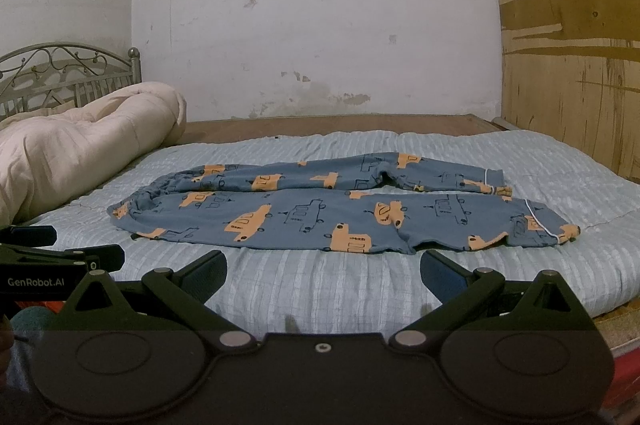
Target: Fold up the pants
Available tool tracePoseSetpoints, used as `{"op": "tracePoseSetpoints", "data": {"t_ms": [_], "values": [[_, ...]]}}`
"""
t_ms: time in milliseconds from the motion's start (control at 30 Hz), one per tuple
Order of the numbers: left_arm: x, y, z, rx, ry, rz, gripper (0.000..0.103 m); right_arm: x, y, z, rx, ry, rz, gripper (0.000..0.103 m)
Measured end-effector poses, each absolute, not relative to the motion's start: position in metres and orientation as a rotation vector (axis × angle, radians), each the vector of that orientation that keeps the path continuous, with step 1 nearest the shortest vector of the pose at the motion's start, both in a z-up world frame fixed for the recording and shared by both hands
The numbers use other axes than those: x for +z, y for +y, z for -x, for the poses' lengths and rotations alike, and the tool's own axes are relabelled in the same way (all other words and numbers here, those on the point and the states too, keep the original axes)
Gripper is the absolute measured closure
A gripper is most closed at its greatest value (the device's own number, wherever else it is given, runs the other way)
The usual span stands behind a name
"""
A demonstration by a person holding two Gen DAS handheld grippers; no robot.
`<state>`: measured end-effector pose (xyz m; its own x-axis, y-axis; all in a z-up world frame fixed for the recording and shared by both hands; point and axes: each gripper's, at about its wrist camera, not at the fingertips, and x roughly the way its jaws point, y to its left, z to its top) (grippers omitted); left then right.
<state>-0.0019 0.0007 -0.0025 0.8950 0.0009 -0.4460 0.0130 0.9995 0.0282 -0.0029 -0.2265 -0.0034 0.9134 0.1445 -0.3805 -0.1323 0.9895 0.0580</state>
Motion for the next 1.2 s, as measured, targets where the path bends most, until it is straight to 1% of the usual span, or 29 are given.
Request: {"op": "tracePoseSetpoints", "data": {"t_ms": [1067,1200], "values": [[-0.006,0.0,0.002,-0.005,0.467,-0.034,0.001,-0.002,-0.227,0.002,0.144,0.397,-0.033,0.001],[-0.015,0.001,0.002,-0.006,0.477,-0.033,0.001,0.002,-0.229,0.002,0.144,0.399,-0.033,0.001]]}}
